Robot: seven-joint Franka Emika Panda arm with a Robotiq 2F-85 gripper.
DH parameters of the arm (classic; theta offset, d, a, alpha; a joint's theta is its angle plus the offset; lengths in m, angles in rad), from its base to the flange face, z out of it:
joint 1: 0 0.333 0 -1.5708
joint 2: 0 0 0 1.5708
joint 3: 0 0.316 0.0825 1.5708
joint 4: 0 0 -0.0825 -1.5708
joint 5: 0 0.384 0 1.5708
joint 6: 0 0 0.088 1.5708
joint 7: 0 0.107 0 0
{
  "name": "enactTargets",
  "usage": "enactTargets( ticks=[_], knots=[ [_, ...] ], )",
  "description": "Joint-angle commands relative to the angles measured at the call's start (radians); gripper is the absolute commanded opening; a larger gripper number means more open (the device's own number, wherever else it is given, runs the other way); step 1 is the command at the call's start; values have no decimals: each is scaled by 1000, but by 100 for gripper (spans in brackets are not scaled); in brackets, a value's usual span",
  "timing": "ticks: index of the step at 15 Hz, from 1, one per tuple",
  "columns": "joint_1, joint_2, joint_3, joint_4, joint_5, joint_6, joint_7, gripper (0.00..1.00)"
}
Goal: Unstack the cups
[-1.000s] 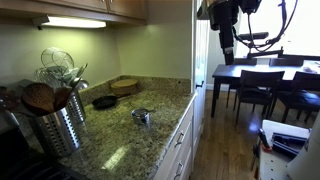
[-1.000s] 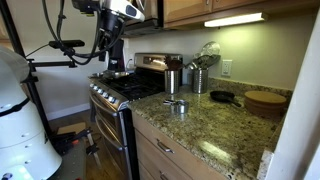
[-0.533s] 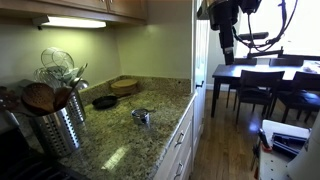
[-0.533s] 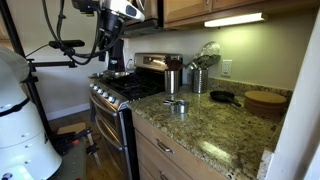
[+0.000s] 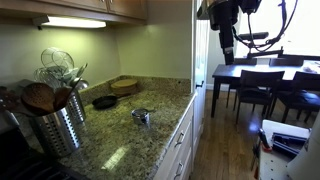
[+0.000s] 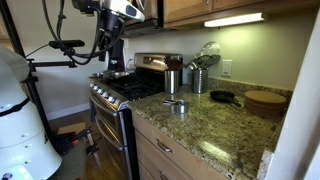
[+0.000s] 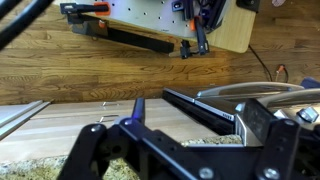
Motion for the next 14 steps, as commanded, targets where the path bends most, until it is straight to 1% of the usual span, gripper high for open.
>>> enactTargets(
  ticks=[1, 10, 14],
  knots=[
    [-15, 2, 12, 1, 6, -2, -7, 100],
    [-15, 2, 12, 1, 6, -2, -7, 100],
    [-13, 26, 24, -3, 3, 53, -7, 100]
  ],
)
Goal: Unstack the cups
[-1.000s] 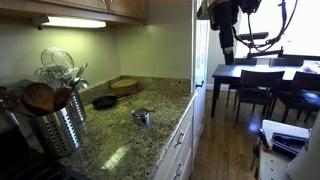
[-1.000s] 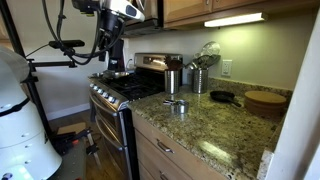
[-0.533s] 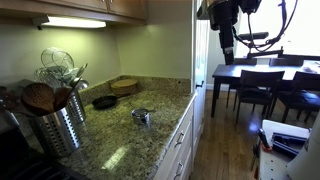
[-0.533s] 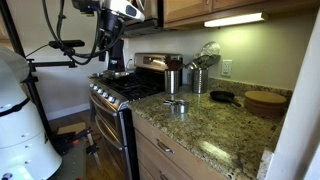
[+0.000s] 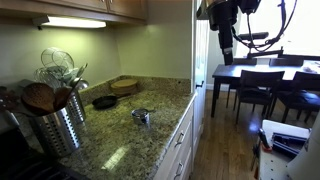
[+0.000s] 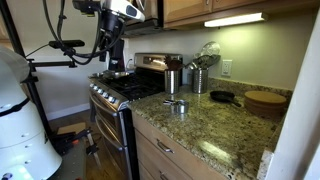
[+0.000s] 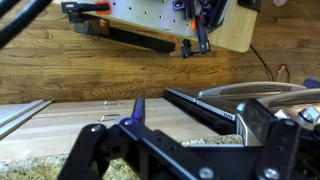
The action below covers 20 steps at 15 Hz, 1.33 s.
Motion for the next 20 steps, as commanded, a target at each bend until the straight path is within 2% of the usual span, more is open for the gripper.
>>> enactTargets(
  ticks=[1, 9, 16, 20],
  knots=[
    [-10, 28, 19, -3, -2, 61, -3, 100],
    [-7, 140, 72, -7, -61, 272, 20, 100],
    [9, 304, 195, 25, -197, 434, 109, 100],
    [4, 391, 238, 49, -284, 493, 183, 100]
  ],
)
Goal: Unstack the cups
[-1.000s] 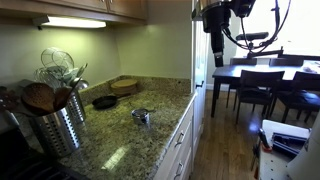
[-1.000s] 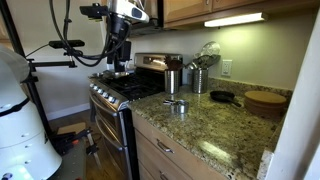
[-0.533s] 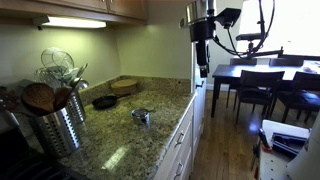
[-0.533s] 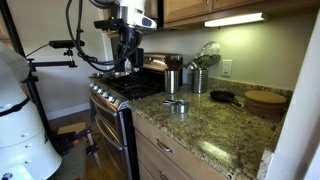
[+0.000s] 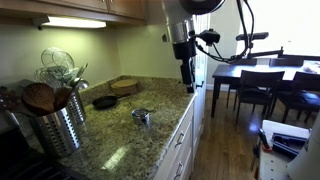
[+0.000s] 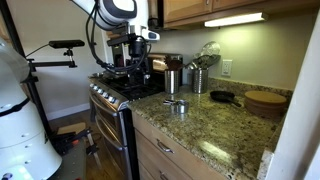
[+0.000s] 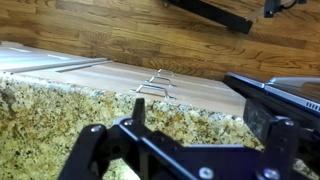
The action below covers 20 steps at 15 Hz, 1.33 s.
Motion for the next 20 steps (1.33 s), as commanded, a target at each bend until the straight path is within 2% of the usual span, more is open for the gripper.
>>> enactTargets(
  ticks=[1, 11, 20],
  knots=[
    [-1, 86, 28, 37, -91, 56, 91, 100],
    [10, 279, 63, 144, -280, 151, 310, 100],
    [71, 460, 60, 266, -503, 175, 428, 100]
  ],
)
